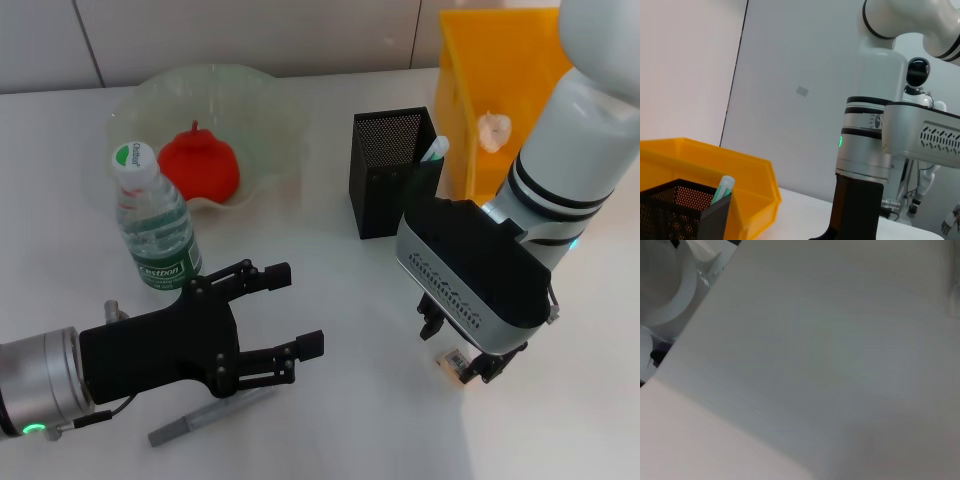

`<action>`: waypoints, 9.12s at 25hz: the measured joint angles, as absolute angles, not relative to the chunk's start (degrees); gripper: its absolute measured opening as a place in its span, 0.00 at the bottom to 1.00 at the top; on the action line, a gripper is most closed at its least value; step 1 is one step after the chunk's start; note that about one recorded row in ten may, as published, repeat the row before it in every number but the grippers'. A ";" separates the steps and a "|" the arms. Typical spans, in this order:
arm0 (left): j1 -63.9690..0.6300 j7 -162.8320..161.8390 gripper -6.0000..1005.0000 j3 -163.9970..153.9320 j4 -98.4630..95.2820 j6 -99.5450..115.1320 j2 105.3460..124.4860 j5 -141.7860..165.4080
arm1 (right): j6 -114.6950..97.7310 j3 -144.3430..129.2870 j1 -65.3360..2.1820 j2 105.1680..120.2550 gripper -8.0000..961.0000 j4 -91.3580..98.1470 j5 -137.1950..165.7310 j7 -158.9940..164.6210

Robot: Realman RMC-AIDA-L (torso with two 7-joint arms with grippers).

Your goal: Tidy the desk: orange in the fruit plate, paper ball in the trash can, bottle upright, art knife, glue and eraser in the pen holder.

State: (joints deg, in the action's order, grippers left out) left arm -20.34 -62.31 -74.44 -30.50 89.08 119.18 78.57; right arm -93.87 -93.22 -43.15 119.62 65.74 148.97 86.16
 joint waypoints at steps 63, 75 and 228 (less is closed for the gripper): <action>-20.57 -62.41 0.86 -74.44 -31.12 89.68 119.18 77.94 | -94.27 -79.57 -43.80 119.33 0.43 74.63 147.89 94.15; -20.66 -62.31 0.86 -74.71 -31.12 89.96 119.18 77.38 | -78.76 -70.13 -43.13 119.27 0.45 79.76 146.77 96.08; -25.47 -143.34 0.49 -104.27 -86.57 91.28 119.18 149.21 | -98.34 -43.24 -10.02 118.95 0.76 31.99 106.23 55.28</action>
State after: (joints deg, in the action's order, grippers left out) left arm -25.47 -143.34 -104.27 -86.57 91.28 119.18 149.21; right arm -98.34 -43.24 -10.02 118.95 31.99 106.23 55.28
